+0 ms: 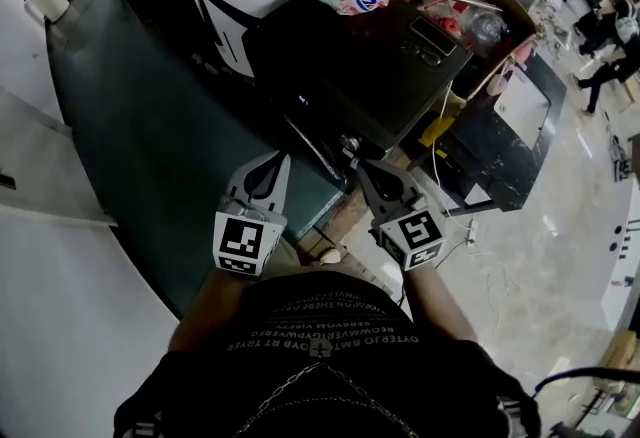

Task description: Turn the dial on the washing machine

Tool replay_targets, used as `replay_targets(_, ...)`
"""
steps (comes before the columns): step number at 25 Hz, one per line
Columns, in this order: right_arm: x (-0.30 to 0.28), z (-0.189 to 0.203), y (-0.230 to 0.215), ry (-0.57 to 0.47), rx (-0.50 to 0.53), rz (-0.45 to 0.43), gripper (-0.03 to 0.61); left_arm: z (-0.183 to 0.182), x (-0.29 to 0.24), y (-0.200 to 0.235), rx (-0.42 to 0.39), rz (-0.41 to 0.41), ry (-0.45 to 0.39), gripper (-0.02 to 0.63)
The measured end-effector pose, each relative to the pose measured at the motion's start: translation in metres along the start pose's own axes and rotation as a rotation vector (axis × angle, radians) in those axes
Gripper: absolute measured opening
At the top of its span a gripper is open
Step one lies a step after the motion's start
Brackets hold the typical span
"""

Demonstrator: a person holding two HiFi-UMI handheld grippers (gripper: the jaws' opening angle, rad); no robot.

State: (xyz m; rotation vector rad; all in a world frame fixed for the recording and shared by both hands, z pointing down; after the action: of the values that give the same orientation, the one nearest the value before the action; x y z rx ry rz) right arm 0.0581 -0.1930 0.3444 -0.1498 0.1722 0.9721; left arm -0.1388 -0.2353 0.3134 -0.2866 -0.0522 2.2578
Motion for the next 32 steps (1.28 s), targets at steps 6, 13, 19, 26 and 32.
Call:
replay_targets(6, 0.001, 0.016, -0.013, 0.039, -0.032, 0.013, -0.003, 0.000, -0.023, -0.009, -0.012, 0.045, 0.015, -0.002)
replay_targets(13, -0.025, 0.026, -0.030, 0.071, -0.063, 0.075, -0.003, 0.010, -0.050, 0.008, -0.017, 0.094, 0.041, -0.002)
replay_targets(19, -0.046, 0.045, -0.041, 0.114, -0.070, 0.091, -0.003, 0.023, -0.071, 0.020, -0.039, 0.116, 0.058, -0.002)
replay_targets(26, -0.072, 0.069, -0.043, 0.167, -0.047, 0.086, -0.003, 0.047, -0.065, 0.037, -0.019, 0.079, 0.094, -0.002)
replay_targets(32, -0.091, 0.099, -0.044, 0.264, 0.124, 0.140, -0.003, 0.074, -0.049, 0.045, -0.009, 0.056, 0.144, -0.002)
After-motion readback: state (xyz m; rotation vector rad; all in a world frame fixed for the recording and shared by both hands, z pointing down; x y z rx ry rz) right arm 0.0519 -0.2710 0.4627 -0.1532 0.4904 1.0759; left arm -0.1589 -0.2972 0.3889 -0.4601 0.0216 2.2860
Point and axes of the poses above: the fingertips, and each gripper's own axes: x backward along the fingers, y to its left, z out of its underside, the point moved 7 cm from there along x, backward along the fingers, and after that the axes turned 5 degrees about -z, right-handed, at the moved point
